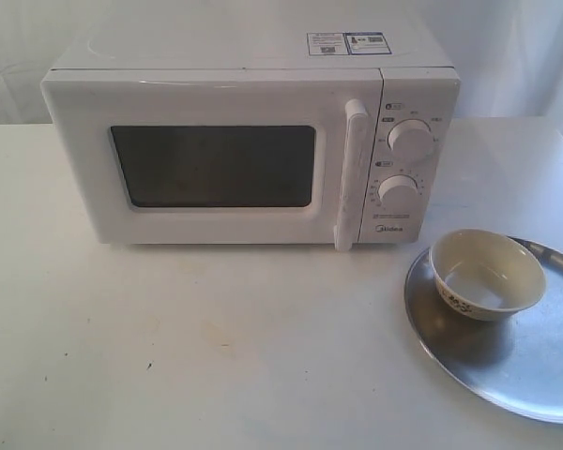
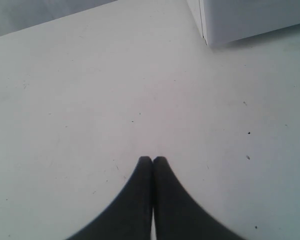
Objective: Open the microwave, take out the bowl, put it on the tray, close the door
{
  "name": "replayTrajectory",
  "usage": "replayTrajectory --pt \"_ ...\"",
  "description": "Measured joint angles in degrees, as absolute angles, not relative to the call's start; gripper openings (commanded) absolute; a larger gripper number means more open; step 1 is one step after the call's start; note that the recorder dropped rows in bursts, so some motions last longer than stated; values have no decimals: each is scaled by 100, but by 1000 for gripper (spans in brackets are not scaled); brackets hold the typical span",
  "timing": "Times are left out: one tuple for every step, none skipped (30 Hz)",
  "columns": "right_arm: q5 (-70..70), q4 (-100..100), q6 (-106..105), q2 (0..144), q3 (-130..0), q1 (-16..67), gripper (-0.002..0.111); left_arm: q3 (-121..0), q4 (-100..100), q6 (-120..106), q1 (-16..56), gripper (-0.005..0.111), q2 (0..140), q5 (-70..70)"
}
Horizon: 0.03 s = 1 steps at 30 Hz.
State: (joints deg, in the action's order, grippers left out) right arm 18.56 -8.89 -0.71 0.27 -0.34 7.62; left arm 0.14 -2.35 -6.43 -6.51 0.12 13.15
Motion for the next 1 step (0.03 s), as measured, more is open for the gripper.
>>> replayTrajectory --pt "1856 -889 -71 27 -34 762 0 14 -235 -643 -651 0 12 1315"
